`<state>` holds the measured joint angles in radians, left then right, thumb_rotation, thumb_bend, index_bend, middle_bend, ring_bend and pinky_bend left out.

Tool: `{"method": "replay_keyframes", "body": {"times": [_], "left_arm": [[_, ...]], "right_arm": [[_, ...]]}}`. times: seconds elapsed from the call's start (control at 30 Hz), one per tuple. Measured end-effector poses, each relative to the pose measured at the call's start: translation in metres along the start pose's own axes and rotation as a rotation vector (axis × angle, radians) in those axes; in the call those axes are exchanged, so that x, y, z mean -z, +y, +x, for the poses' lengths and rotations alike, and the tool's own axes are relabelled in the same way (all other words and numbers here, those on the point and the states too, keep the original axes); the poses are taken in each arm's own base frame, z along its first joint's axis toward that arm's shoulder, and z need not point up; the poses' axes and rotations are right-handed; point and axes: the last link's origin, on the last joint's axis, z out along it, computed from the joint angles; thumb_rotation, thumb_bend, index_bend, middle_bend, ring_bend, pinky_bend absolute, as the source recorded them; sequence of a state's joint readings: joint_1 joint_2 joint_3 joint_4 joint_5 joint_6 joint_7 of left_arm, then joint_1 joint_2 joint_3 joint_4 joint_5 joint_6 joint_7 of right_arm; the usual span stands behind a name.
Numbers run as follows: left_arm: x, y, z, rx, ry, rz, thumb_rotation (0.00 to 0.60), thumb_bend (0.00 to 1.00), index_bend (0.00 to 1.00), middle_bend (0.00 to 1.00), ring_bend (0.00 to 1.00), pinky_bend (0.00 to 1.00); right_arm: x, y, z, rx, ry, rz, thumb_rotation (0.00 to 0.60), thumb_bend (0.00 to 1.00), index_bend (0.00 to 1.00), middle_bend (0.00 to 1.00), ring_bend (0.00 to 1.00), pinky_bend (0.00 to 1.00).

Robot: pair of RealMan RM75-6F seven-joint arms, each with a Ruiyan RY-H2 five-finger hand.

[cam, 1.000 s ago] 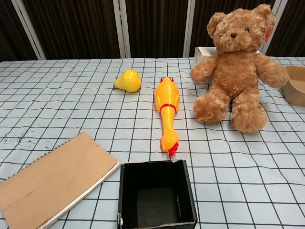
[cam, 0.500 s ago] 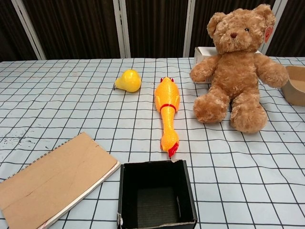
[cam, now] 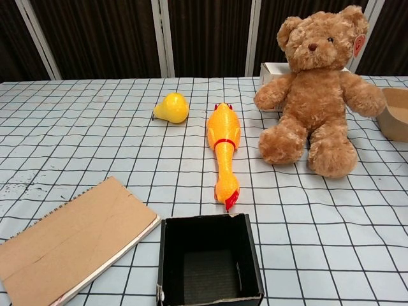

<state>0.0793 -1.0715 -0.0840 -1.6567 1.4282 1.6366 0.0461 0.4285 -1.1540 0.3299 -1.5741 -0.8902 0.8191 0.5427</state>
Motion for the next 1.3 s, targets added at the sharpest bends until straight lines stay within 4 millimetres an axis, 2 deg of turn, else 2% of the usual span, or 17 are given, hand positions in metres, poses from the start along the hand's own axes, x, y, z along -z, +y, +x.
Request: {"method": "replay_keyframes", "body": {"times": [0.23, 0.4, 0.6, 0.9, 1.3], "left_arm": [[-0.001, -0.002, 0.001, -0.003, 0.004, 0.014, 0.6, 0.27, 0.21, 0.0, 0.0, 0.13], [-0.003, -0.004, 0.001, -0.004, 0.005, 0.028, 0.6, 0.27, 0.21, 0.0, 0.0, 0.13], [-0.004, -0.003, -0.001, -0.013, 0.001, 0.032, 0.6, 0.27, 0.21, 0.0, 0.0, 0.13], [-0.006, -0.003, -0.001, -0.014, -0.004, 0.033, 0.6, 0.27, 0.21, 0.0, 0.0, 0.14], [-0.008, -0.005, 0.0, -0.007, -0.005, 0.034, 0.6, 0.27, 0.21, 0.0, 0.0, 0.13]], "right_arm": [[-0.024, -0.005, -0.011, 0.066, 0.026, -0.021, 0.6, 0.29, 0.02, 0.16, 0.1, 0.0], [-0.042, -0.005, -0.021, 0.09, 0.043, -0.043, 0.6, 0.28, 0.11, 0.24, 0.15, 0.0], [-0.057, -0.008, -0.03, 0.124, 0.084, -0.05, 0.6, 0.29, 0.18, 0.28, 0.18, 0.0], [-0.067, -0.019, -0.039, 0.173, 0.152, -0.061, 0.6, 0.29, 0.23, 0.3, 0.19, 0.0], [-0.066, -0.032, -0.056, 0.202, 0.143, -0.081, 0.6, 0.28, 0.23, 0.3, 0.19, 0.0]]}}
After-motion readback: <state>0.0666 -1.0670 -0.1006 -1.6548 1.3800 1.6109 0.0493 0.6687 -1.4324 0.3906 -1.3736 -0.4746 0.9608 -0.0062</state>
